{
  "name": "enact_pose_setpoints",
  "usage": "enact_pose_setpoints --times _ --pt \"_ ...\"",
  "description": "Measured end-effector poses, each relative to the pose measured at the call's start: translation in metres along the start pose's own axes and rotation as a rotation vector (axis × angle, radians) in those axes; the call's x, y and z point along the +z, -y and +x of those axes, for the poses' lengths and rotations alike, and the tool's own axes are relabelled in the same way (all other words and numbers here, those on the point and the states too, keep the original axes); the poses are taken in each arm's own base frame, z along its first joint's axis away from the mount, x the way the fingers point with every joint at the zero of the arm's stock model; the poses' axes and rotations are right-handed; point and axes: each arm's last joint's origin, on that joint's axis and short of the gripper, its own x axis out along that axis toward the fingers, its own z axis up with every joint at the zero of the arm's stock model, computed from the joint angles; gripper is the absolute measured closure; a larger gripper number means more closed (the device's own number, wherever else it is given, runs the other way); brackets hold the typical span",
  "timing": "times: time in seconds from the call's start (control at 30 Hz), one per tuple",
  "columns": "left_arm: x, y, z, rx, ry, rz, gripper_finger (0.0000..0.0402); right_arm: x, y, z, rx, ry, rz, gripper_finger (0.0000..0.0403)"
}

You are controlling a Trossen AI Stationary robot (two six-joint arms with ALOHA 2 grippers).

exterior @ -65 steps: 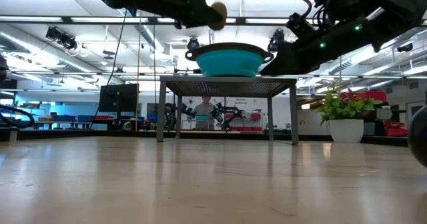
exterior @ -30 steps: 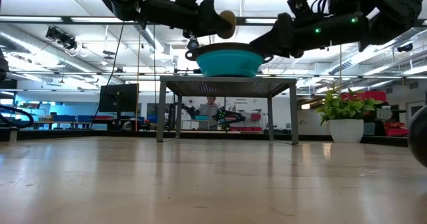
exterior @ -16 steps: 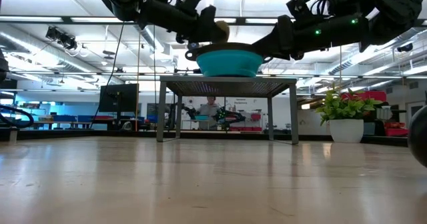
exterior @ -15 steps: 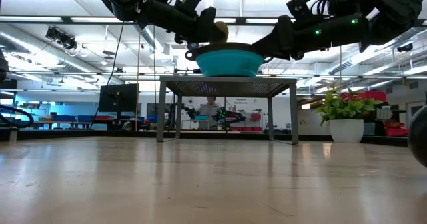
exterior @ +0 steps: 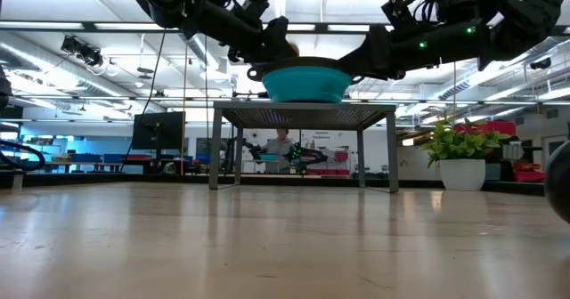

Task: Pick & Place Fruit
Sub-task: Put the brown kiwi into the blue strainer bowl, then put the black plum into the blue strainer bowl

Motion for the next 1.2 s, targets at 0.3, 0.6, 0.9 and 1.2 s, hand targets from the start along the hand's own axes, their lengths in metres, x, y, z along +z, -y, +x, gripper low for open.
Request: enact_pose_setpoints --times 0.3,0.6,0.9,1.2 --pt "-0.002 0.0 0.0 -0.003 -0.017 -0.004 0.0066 0.0 0.0 0.0 0.0 0.001 0.0 0.0153" --pt "-0.001 0.0 0.0 -0.003 -0.015 -0.012 0.0061 0.001 0.0 0.0 -0.001 0.007 0.003 0.0153" --pt "-0.001 0.003 -0.001 -0.057 -0.016 -0.129 0.0061 0.006 0.007 -0.001 -0.192 0.04 0.053 0.0153" --pt "0.007 0.02 -0.007 -0.273 0.052 -0.152 0.0061 0.009 -0.006 -0.001 0.236 0.103 0.11 0.0153"
